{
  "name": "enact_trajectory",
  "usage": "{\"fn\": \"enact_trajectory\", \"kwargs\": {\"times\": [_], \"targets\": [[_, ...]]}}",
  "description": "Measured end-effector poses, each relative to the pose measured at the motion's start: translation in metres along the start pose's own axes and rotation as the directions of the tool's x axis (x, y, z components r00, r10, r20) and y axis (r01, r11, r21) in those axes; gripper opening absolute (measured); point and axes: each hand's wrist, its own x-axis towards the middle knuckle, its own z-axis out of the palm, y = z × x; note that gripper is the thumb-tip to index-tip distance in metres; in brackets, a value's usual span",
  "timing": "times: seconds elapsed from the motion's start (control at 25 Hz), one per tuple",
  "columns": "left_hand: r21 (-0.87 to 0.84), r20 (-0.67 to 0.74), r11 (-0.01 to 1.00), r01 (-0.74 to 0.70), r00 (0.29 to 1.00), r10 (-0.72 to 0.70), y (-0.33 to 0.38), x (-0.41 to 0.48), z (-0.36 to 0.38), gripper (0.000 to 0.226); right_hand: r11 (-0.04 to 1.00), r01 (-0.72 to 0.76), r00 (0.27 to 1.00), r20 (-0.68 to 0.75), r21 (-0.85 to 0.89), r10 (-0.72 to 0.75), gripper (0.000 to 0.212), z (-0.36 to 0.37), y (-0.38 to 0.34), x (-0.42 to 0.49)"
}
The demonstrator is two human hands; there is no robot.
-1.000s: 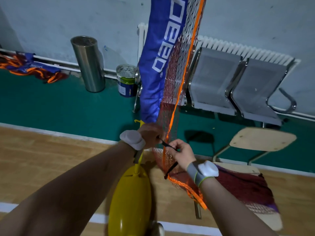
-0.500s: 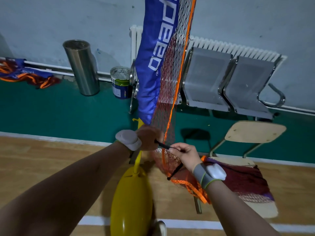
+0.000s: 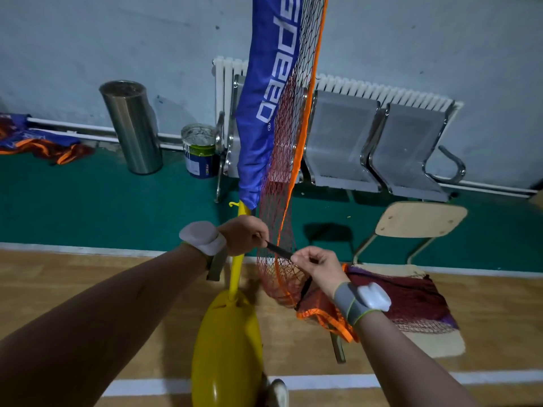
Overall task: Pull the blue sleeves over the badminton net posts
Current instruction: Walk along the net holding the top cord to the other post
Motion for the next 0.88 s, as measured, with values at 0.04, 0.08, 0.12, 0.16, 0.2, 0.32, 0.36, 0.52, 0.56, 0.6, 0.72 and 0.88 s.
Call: {"fn": "enact_trajectory", "kwargs": {"times": [0.04, 0.08, 0.12, 0.16, 0.2, 0.32, 0.36, 0.52, 0.56, 0.6, 0.72, 0.88], "targets": [[0.003, -0.004, 1.000, 0.007, 1.000, -0.007, -0.001, -0.003, -0.001, 0.012, 1.000, -0.002, 1.000, 0.003, -0.009, 0.002, 0.015, 0.001, -0.001, -0.002], [0.005, 0.000, 1.000, 0.015, 1.000, -0.015, -0.003, -0.005, -0.001, 0.012, 1.000, -0.007, 1.000, 0.005, -0.022, 0.007, 0.016, 0.001, -0.002, -0.004], [0.008, 0.012, 1.000, 0.023, 1.000, -0.023, -0.005, -0.008, -0.002, 0.012, 0.999, -0.019, 1.000, 0.004, -0.034, 0.019, 0.016, 0.001, -0.002, -0.007], [0.007, 0.024, 1.000, 0.023, 0.999, -0.023, -0.008, -0.011, -0.002, 0.013, 0.999, -0.032, 0.999, 0.000, -0.039, 0.032, 0.016, 0.000, -0.002, -0.009], [0.001, 0.038, 1.000, 0.020, 0.999, -0.020, -0.009, -0.014, -0.003, 0.014, 0.999, -0.036, 0.999, -0.003, -0.039, 0.036, 0.015, -0.001, -0.002, -0.012], [-0.006, 0.025, 1.000, -0.028, 0.999, 0.028, -0.006, -0.021, 0.001, 0.042, 1.000, -0.015, 1.000, 0.003, -0.012, 0.015, 0.016, -0.003, -0.003, -0.020], [-0.010, 0.010, 0.999, -0.043, 0.999, 0.043, -0.006, -0.022, 0.005, 0.052, 1.000, -0.017, 1.000, -0.003, 0.001, 0.017, 0.016, -0.003, -0.003, -0.023], [0.067, -0.023, 0.998, 0.002, 1.000, -0.001, 0.005, -0.023, 0.012, 0.037, 0.999, 0.049, 0.999, -0.007, -0.014, -0.049, 0.019, -0.008, -0.007, -0.026], [0.077, -0.042, 0.997, 0.008, 0.999, -0.005, 0.010, -0.022, 0.015, 0.032, 0.998, 0.068, 0.998, 0.011, -0.013, -0.068, 0.018, -0.009, -0.007, -0.027], [0.096, -0.057, 0.995, 0.003, 0.998, 0.002, 0.016, -0.023, 0.017, 0.027, 0.997, 0.079, 0.996, 0.030, -0.006, -0.079, 0.016, -0.011, -0.007, -0.028], [0.107, -0.045, 0.994, -0.015, 0.999, 0.020, 0.028, -0.022, 0.027, 0.021, 0.996, 0.094, 0.993, 0.073, 0.006, -0.094, 0.018, -0.016, -0.005, -0.030], [0.094, -0.014, 0.996, 0.006, 1.000, -0.005, 0.051, -0.018, 0.043, 0.023, 0.997, 0.082, 0.988, 0.133, -0.013, -0.079, 0.010, -0.031, -0.003, -0.028]]}}
